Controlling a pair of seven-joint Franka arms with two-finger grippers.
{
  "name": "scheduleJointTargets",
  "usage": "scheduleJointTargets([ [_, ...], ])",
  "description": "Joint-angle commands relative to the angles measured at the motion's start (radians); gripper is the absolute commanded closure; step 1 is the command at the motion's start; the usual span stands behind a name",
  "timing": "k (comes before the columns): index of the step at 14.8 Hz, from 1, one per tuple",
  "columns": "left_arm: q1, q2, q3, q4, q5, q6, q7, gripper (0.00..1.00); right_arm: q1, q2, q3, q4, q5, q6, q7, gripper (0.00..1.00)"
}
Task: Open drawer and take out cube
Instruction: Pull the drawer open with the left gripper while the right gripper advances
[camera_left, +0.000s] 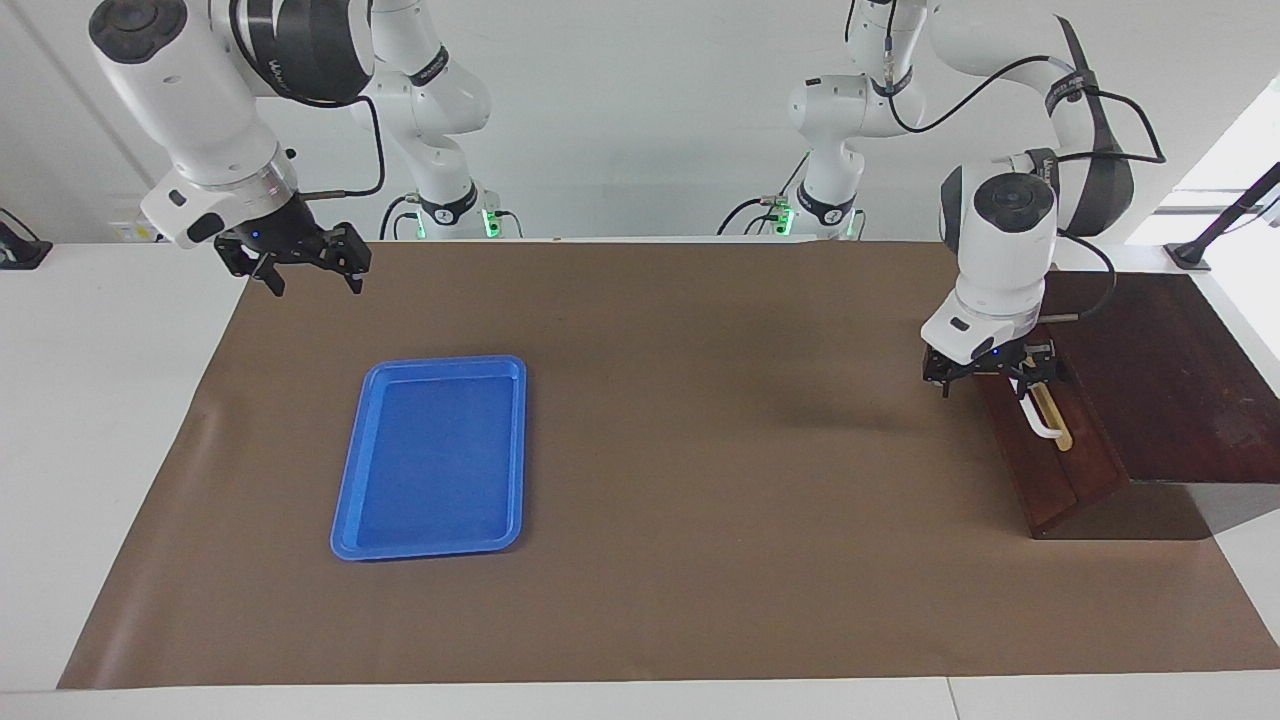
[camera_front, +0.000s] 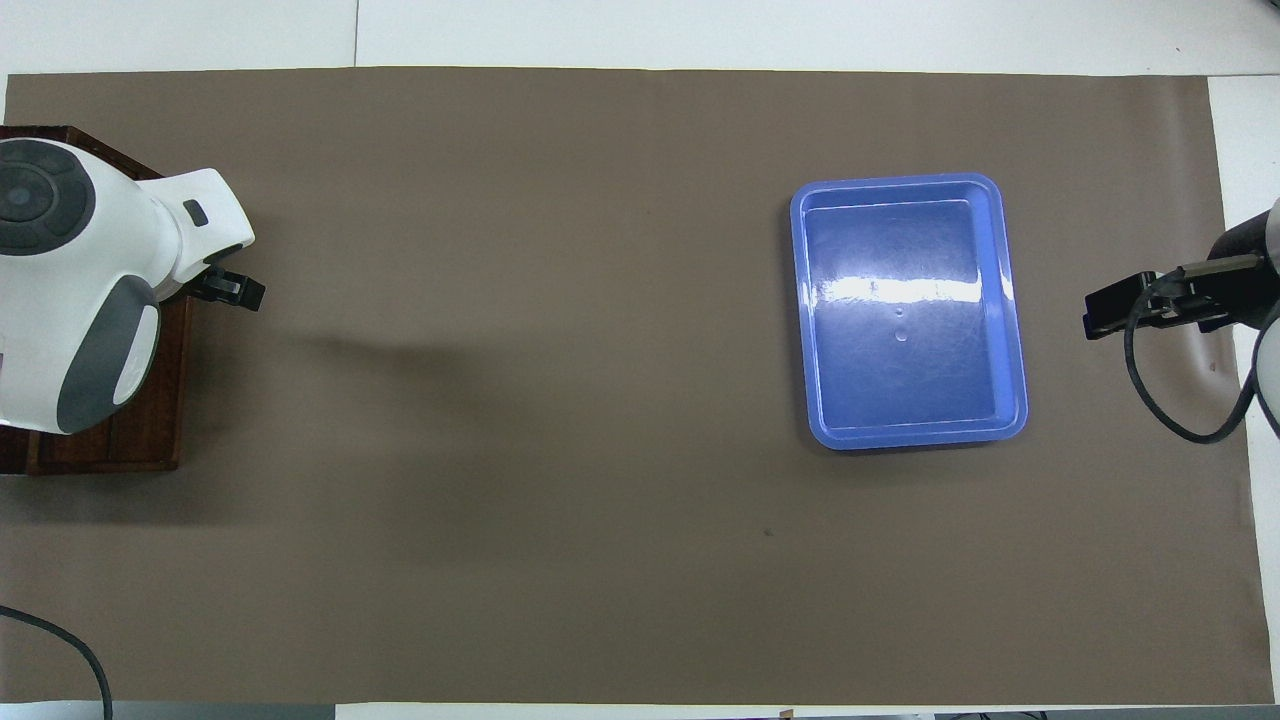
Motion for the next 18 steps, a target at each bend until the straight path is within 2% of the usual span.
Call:
scheduleJointTargets([
  [1,0.012,-0.035,-0.001,-0.056,0.063,0.048,0.077,0.00,-0.013,0.000,0.010,0.009,-0.012,-0.013,0.006,0.00],
  [9,0.080,-0.041,-0.005,-0.090,0.060,0.097,0.083,0.00,-0.019,-0.001,0.007,0.007,-0.012,-0.032,0.001,0.00],
  [12,0.110,-0.046,-0.005,-0.151,0.060,0.152,0.074,0.00,-0.013,-0.010,0.008,-0.003,-0.003,-0.032,-0.013,0.00],
  [16,0.088,-0.044,-0.009,-0.188,0.051,0.197,-0.008,0.00,-0.002,-0.045,0.010,-0.083,0.051,0.022,-0.183,0.00],
  [18,0.032,-0.042,-0.009,-0.188,0.045,0.191,-0.091,0.00,0.021,-0.065,0.010,-0.123,0.054,0.055,-0.232,0.00],
])
